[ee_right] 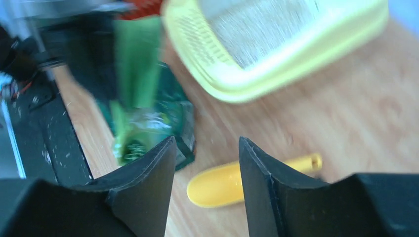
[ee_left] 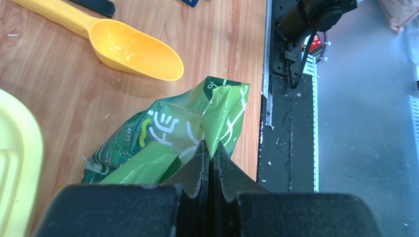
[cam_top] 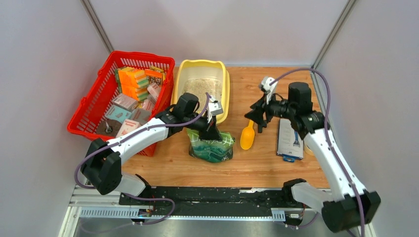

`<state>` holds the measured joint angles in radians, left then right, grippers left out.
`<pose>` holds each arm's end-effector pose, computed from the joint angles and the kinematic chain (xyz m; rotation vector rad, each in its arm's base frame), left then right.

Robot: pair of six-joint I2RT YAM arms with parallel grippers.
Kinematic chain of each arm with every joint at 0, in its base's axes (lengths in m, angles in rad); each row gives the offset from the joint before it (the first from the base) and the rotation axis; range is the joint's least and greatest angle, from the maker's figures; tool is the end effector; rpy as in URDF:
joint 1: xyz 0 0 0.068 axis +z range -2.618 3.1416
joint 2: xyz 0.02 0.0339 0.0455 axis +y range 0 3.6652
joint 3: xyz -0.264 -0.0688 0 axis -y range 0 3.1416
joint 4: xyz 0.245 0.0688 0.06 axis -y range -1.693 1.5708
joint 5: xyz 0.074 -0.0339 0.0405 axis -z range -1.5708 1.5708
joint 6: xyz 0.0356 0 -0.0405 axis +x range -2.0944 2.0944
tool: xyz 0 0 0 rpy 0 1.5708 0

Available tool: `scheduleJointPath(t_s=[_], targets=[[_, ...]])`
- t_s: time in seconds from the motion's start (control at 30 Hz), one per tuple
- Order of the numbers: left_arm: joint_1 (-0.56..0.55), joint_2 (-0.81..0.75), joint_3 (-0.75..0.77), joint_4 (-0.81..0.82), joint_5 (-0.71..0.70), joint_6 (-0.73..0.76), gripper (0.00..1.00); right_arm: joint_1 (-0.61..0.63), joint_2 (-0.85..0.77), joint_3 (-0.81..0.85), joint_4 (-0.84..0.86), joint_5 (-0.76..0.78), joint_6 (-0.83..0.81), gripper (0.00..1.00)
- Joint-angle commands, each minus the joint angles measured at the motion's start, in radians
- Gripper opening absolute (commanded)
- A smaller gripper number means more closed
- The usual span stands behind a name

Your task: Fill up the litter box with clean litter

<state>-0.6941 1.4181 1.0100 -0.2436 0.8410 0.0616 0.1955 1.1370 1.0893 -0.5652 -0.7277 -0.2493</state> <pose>0.2184 -0.2163 0.2730 1.2663 1.8684 -1.2758 0.2297 0.0696 0.3434 -0.8521 1.9202 0.7557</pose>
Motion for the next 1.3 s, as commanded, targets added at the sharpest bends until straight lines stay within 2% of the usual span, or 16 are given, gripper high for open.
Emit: scheduleJointPath(t_s=[0.0, 0.17, 0.33, 0.47, 0.63, 0.77, 0.93, 1.13, 1.27], targets=[[0.024, 0.024, 0.041, -0.100, 0.096, 0.001, 0.03, 0.148, -0.098, -0.101, 0.014, -0.113, -0.333, 0.53], [0.041, 0.044, 0.070, -0.181, 0.132, 0.032, 0.06, 0.289, -0.138, -0.200, 0.139, -0.073, -0.442, 0.53], [0.053, 0.071, 0.105, -0.253, 0.151, 0.061, 0.06, 0.340, -0.121, -0.236, 0.220, -0.075, -0.475, 0.54], [0.054, 0.076, 0.110, -0.249, 0.142, 0.058, 0.06, 0.383, -0.143, -0.255, 0.257, -0.070, -0.496, 0.54], [0.057, 0.081, 0.111, -0.240, 0.138, 0.055, 0.06, 0.439, -0.192, -0.275, 0.300, -0.044, -0.486, 0.55], [0.061, 0.081, 0.113, -0.229, 0.124, 0.047, 0.06, 0.466, -0.174, -0.264, 0.246, -0.042, -0.444, 0.55], [0.068, 0.074, 0.108, -0.212, 0.118, 0.030, 0.06, 0.490, -0.149, -0.295, 0.298, 0.025, -0.406, 0.55], [0.079, 0.070, 0.101, -0.192, 0.124, 0.003, 0.05, 0.524, -0.115, -0.333, 0.346, 0.114, -0.366, 0.52], [0.091, 0.070, 0.096, -0.177, 0.127, -0.022, 0.04, 0.542, -0.111, -0.348, 0.364, 0.169, -0.351, 0.45]])
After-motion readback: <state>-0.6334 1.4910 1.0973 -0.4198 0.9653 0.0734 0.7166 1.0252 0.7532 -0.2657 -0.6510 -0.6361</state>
